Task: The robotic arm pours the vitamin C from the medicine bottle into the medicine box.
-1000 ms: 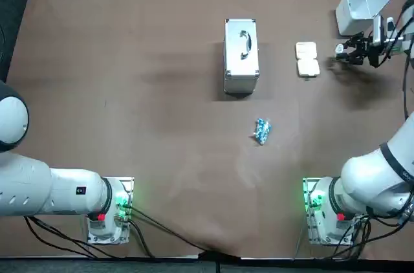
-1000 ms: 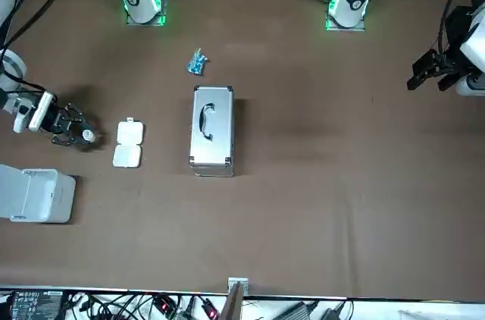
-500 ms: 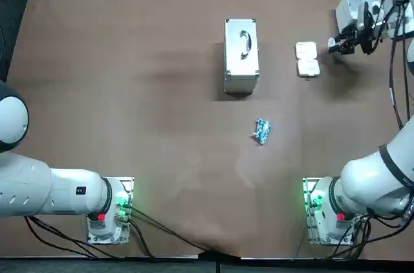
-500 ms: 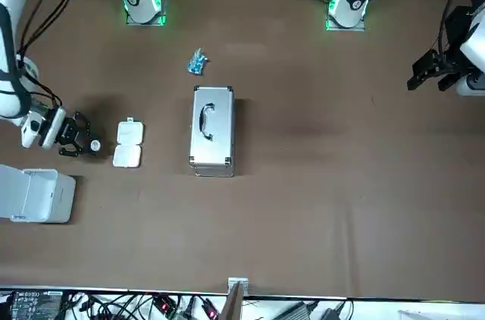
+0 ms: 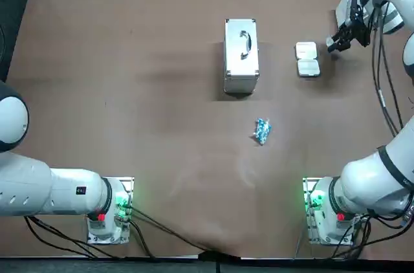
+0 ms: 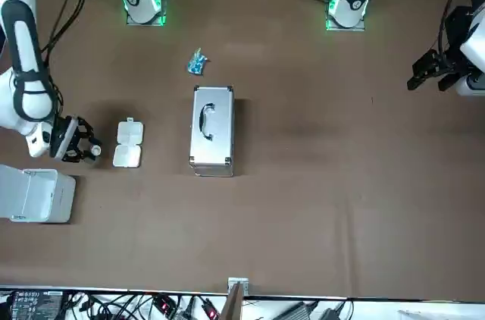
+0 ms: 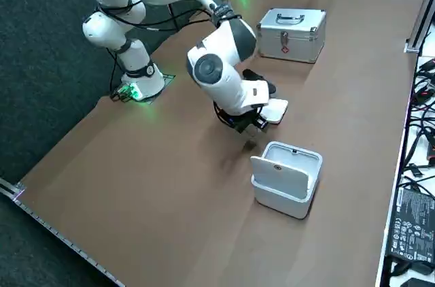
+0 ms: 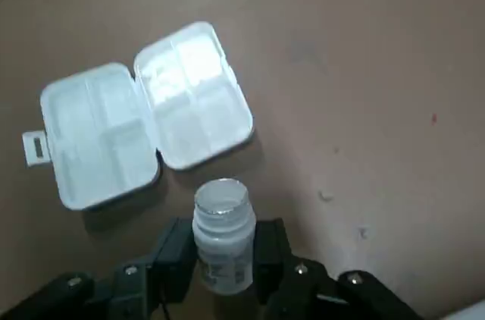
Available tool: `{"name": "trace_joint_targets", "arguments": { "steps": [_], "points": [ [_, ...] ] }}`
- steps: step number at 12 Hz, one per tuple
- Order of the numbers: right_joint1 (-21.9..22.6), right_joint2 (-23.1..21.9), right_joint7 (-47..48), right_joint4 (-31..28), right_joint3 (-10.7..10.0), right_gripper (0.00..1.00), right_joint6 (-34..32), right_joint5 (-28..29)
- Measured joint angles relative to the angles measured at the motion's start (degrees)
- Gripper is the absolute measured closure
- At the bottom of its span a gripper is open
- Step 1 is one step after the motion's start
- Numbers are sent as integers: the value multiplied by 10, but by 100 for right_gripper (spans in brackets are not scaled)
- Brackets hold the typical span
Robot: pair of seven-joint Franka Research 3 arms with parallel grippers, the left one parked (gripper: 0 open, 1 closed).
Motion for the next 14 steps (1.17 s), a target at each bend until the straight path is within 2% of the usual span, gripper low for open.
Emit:
{"name": "trace_joint_targets", "arguments": {
  "steps": [5,9,11,14],
  "points": [
    [11,-19,151,0,32,57,14,-154],
    [20,-35,295,1,66,57,30,-327],
    [22,-39,342,1,81,57,43,-421],
    [26,-37,374,0,98,57,51,-507]
  ]
}}
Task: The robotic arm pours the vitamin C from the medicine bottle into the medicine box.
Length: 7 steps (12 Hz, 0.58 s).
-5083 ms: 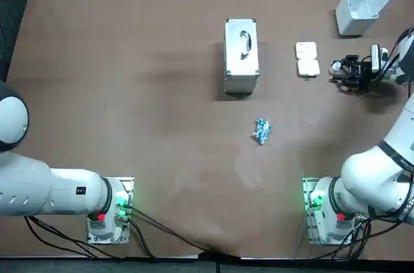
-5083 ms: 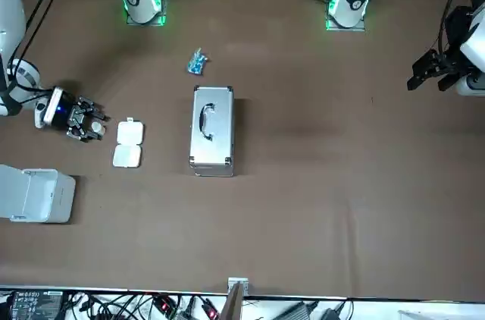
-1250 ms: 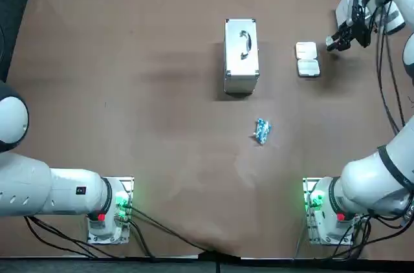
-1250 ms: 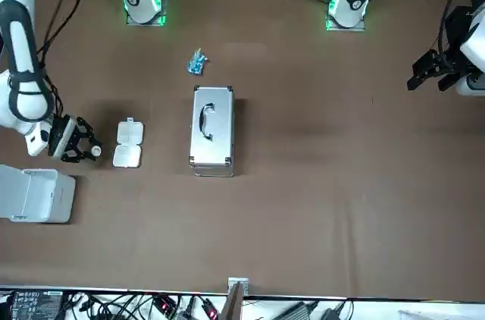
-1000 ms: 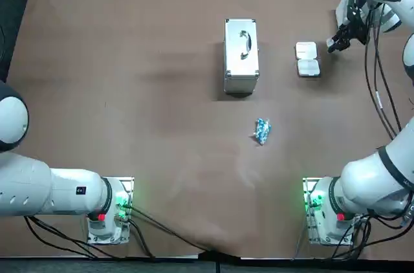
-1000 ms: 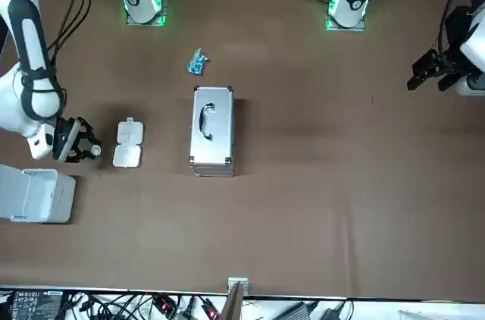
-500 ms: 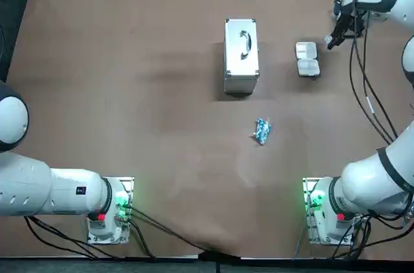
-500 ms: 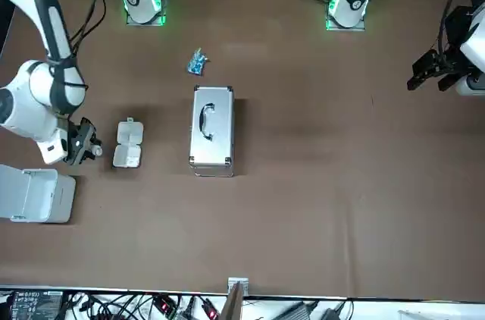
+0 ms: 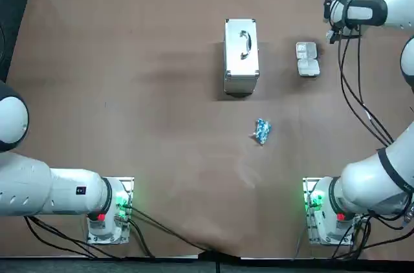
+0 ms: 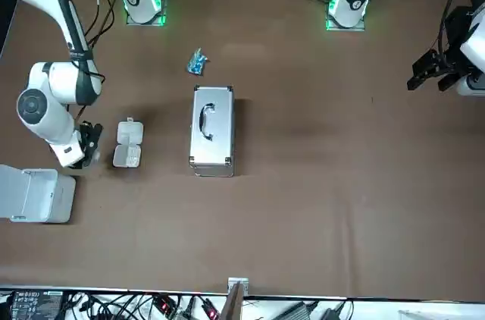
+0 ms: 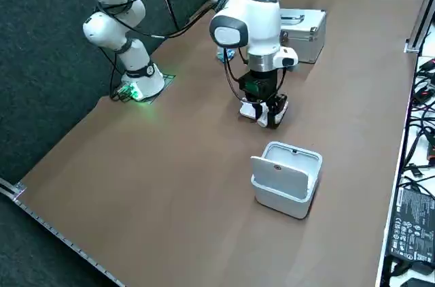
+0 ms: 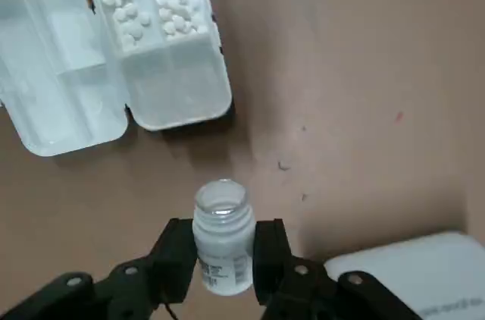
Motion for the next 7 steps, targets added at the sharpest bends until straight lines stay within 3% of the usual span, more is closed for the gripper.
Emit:
{"name": "trace_joint_targets", "arguments": {
  "steps": [7],
  "points": [
    [7,17,34,-10,44,57,0,-98]
  ]
}}
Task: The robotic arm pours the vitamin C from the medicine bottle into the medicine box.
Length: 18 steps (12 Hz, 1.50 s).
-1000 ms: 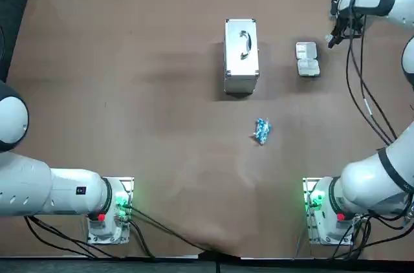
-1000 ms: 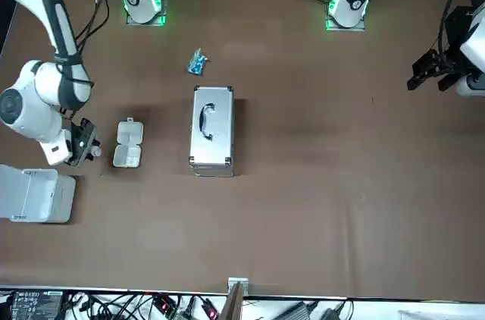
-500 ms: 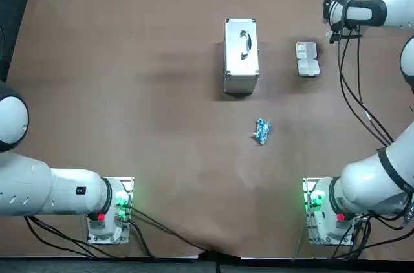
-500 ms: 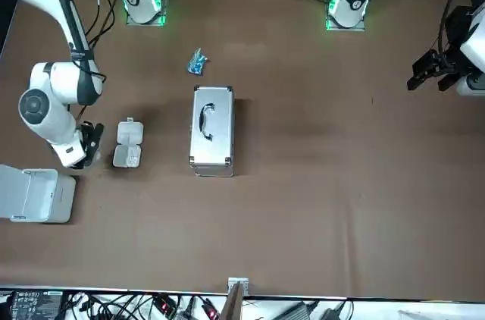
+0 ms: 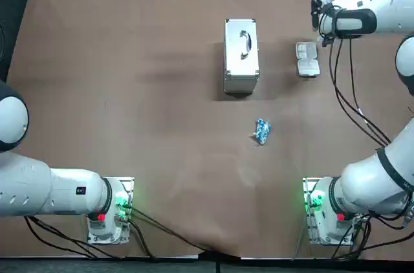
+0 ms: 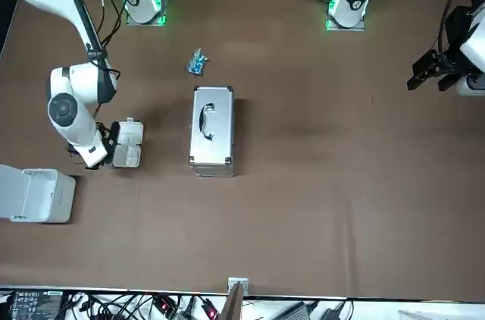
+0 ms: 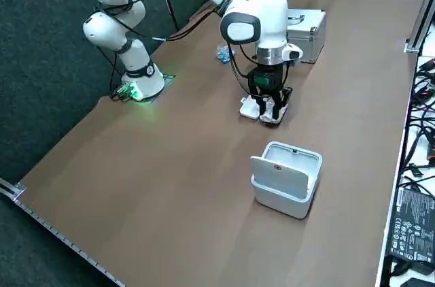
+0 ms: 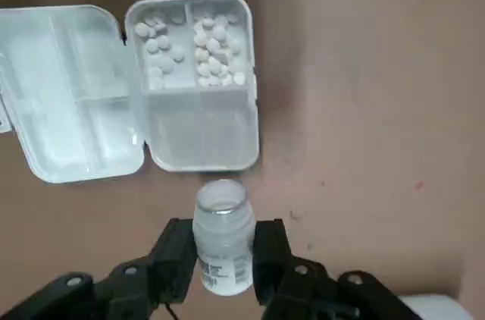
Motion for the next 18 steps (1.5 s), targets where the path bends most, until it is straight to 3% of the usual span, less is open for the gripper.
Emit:
{"name": "trace_joint_targets", "arguments": {
  "steps": [6,12,18],
  "points": [
    [1,0,73,-9,28,57,-6,-92],
    [6,1,167,-12,65,57,-57,-221],
    [8,17,209,-15,87,57,-89,-275]
  ]
}}
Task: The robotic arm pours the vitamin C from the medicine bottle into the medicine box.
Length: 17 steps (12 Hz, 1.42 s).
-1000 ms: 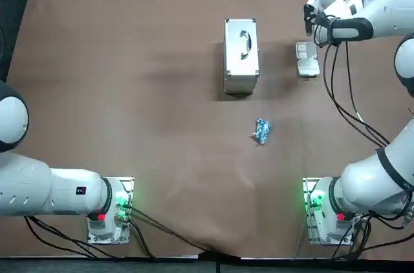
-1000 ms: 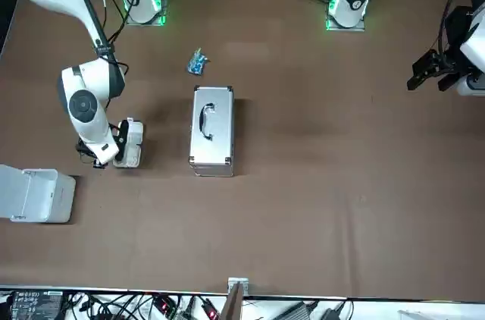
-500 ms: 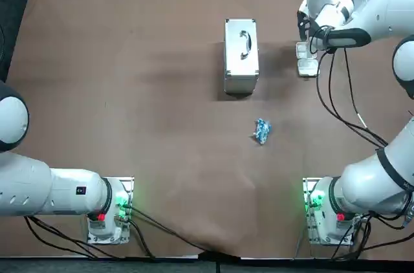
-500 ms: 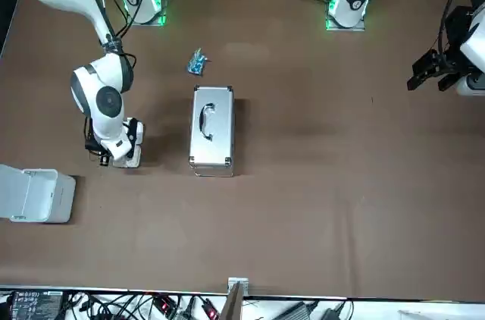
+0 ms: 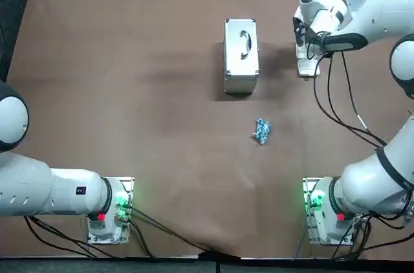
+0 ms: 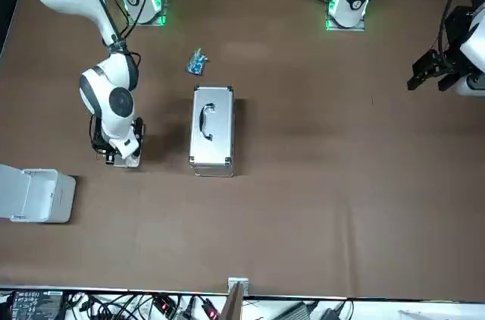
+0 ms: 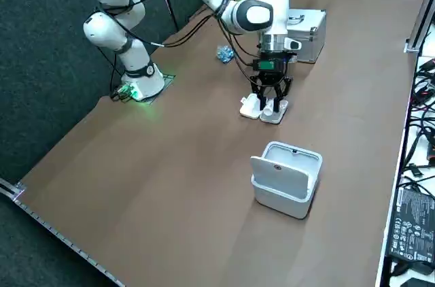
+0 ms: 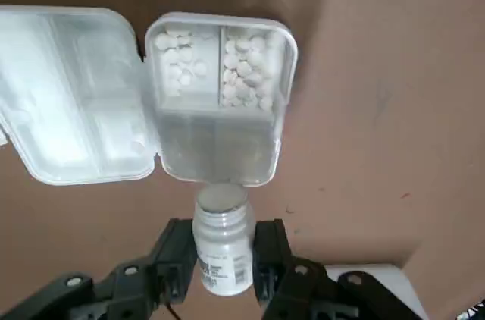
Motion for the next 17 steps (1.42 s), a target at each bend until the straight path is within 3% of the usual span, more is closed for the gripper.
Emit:
{"name": "trace_joint_targets", "arguments": {
  "steps": [7,11,17],
  "points": [
    [9,11,88,0,42,57,-69,-76],
    [14,15,93,0,47,57,-82,-83],
    [17,28,116,1,51,57,-101,-137]
  ]
}}
